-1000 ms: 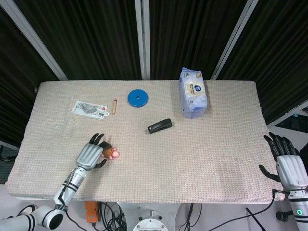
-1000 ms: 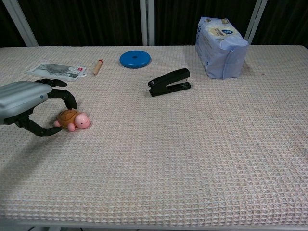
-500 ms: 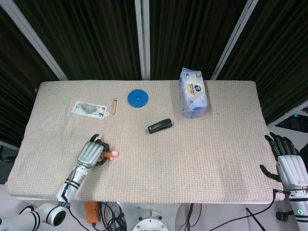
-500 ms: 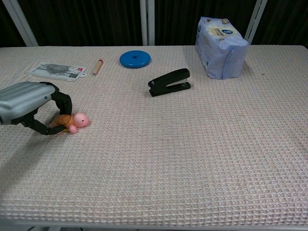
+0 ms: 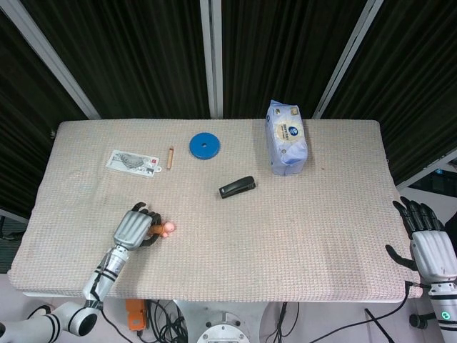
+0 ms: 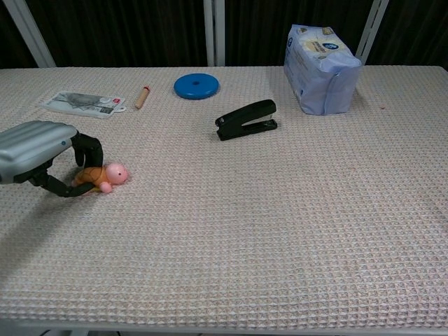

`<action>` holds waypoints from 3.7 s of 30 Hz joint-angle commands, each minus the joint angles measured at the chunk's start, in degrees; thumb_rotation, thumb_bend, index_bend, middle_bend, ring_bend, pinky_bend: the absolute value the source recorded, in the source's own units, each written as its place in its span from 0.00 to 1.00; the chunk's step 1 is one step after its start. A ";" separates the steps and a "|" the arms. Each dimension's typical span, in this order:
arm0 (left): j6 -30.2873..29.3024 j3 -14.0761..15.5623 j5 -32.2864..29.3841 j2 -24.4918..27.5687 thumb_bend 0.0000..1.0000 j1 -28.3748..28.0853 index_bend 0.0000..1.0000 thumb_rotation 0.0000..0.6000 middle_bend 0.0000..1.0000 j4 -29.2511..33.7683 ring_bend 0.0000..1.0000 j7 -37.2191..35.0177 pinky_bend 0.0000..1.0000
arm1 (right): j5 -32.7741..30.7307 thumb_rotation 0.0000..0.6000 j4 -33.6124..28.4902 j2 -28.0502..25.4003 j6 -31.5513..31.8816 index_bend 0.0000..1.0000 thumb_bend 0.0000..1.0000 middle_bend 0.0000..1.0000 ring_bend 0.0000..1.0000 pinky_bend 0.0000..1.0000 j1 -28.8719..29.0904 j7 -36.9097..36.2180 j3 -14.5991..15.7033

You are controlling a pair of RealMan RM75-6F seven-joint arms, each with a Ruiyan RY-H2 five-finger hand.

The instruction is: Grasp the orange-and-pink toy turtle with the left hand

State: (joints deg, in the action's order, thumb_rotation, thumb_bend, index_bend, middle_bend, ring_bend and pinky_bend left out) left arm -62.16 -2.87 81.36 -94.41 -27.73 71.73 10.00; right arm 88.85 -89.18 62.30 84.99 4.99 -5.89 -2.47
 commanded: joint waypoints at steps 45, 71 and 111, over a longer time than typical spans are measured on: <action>-3.88 0.28 1.78 3.86 0.13 0.51 0.46 1.00 0.49 3.48 0.32 -4.45 0.32 | 0.06 1.00 -0.34 -0.30 0.25 0.00 0.16 0.00 0.00 0.00 -0.16 0.17 -0.09; -0.85 -1.20 -0.09 0.64 0.11 -1.79 0.40 1.00 0.38 -0.77 0.16 -2.20 0.26 | -1.16 1.00 0.69 0.15 -0.98 0.00 0.16 0.00 0.00 0.00 -0.02 -0.24 -0.18; -2.77 -0.47 0.73 3.95 0.13 -1.08 0.32 1.00 0.35 3.62 0.28 -3.89 0.53 | -0.58 1.00 0.09 -0.28 -0.26 0.00 0.16 0.00 0.00 0.00 -0.33 -0.05 -0.10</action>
State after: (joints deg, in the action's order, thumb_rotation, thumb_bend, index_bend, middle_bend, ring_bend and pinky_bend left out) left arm -64.95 -3.43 82.27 -90.78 -28.96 75.00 5.82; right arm 88.27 -89.09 62.02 84.73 4.66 -5.93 -2.58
